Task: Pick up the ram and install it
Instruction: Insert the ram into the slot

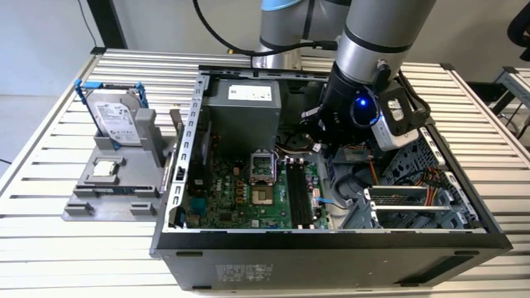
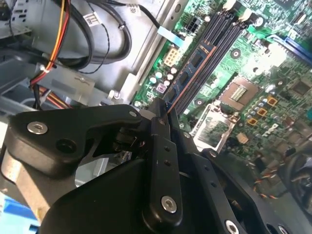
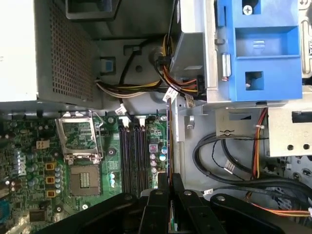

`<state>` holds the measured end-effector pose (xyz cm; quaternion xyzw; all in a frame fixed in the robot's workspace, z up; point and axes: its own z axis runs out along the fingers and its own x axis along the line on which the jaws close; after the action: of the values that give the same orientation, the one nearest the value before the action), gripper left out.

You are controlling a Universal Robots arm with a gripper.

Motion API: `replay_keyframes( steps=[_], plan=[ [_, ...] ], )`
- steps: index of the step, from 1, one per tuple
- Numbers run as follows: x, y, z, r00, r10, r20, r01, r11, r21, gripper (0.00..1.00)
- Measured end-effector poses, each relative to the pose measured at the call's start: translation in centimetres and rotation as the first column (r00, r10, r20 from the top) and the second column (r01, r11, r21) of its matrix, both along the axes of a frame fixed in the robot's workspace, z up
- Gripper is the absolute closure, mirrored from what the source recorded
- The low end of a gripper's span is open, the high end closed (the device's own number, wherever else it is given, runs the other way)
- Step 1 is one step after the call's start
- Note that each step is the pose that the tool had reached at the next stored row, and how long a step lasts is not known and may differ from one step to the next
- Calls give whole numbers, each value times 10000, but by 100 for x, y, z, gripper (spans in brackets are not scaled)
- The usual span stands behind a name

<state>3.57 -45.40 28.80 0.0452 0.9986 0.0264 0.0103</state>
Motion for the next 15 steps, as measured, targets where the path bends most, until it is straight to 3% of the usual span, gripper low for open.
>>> replay_keyframes(
  steps=[5, 8, 15],
  plan=[
    [0, 0, -8, 10000, -100, -1, 100, 9999, -15, 100],
    [1, -7, -52, 10000, -85, -2, 85, 10000, -14, 100],
    [0, -49, -151, 9992, 390, -51, -390, 9992, -11, 100]
  ],
)
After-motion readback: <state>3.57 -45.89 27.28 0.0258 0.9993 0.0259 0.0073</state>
